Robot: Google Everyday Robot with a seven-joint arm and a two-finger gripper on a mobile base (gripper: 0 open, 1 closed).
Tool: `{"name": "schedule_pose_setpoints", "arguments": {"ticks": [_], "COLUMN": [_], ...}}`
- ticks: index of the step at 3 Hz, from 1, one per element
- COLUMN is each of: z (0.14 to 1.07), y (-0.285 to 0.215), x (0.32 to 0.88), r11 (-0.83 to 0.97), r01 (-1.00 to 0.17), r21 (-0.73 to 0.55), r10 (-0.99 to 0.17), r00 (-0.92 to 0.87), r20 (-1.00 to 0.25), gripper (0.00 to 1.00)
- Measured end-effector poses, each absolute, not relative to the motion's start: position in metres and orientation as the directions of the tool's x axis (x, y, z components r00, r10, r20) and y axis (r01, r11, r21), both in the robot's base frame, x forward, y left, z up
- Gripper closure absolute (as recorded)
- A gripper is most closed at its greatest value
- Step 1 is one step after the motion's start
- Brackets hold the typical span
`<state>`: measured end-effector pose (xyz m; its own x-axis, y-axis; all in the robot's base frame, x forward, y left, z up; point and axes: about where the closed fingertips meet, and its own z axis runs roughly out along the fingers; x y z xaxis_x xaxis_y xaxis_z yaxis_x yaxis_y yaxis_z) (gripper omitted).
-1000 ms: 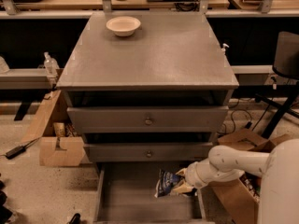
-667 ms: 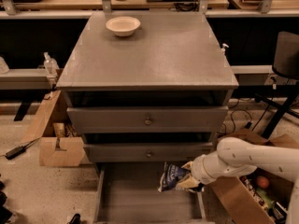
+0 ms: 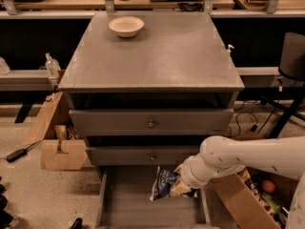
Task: Pick blue chip bag from bottom drawer and place on counter
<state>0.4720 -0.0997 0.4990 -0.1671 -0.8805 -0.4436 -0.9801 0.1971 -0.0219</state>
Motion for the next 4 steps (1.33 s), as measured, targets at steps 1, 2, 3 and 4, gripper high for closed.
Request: {"name": "schedule_pose_setpoints", "arguments": {"ticks": [1, 2, 3, 4], "z": [0.499, 0.526, 0.585, 0.683], "y": [-0.102, -0.103, -0.105, -0.108], "x": [0.472, 0.484, 0.495, 0.503], "r11": [0.201, 0.205, 0.218, 0.234], "r01": [-0.979, -0.979, -0.976, -0.969], "r21": [-0.023, -0.02, -0.023, -0.083], "r10": [-0.88, -0.872, -0.866, -0.868], "r00": [-0.17, -0.173, -0.182, -0.17], "r20": [-0.444, -0.458, -0.465, -0.467], "gripper": [1.0, 1.0, 1.0, 1.0]}}
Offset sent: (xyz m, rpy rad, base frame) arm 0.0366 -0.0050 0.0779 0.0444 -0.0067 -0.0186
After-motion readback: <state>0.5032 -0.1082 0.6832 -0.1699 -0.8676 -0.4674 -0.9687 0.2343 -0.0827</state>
